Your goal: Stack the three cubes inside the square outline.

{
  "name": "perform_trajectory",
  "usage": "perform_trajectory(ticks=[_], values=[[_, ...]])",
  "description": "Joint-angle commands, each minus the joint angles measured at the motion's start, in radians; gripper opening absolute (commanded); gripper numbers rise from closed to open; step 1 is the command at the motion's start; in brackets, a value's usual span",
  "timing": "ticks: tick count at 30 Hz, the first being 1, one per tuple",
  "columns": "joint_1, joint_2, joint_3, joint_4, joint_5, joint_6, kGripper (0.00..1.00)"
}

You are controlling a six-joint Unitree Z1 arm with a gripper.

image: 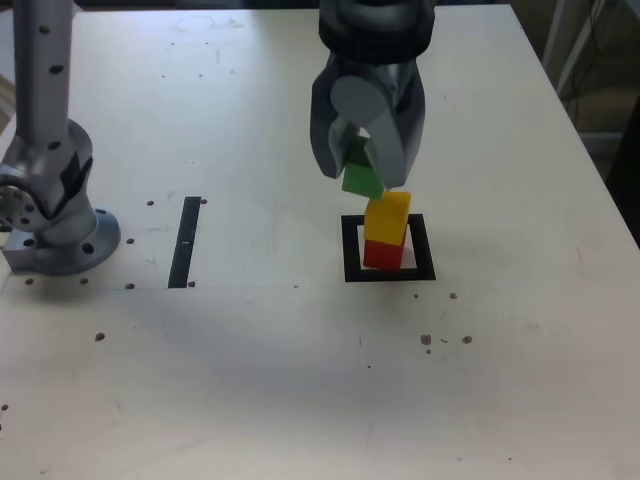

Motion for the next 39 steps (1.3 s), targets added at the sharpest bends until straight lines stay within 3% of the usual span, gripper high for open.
perform_trajectory(ticks=[1, 17, 39], values=[[-0.013, 0.004, -0.003, -0.005, 0.002, -0.009, 0.14], [-0.016, 0.036, -0.023, -0.042, 0.011, -0.016, 0.14], [0.028, 0.057, -0.017, -0.053, -0.018, 0.007, 0.18]])
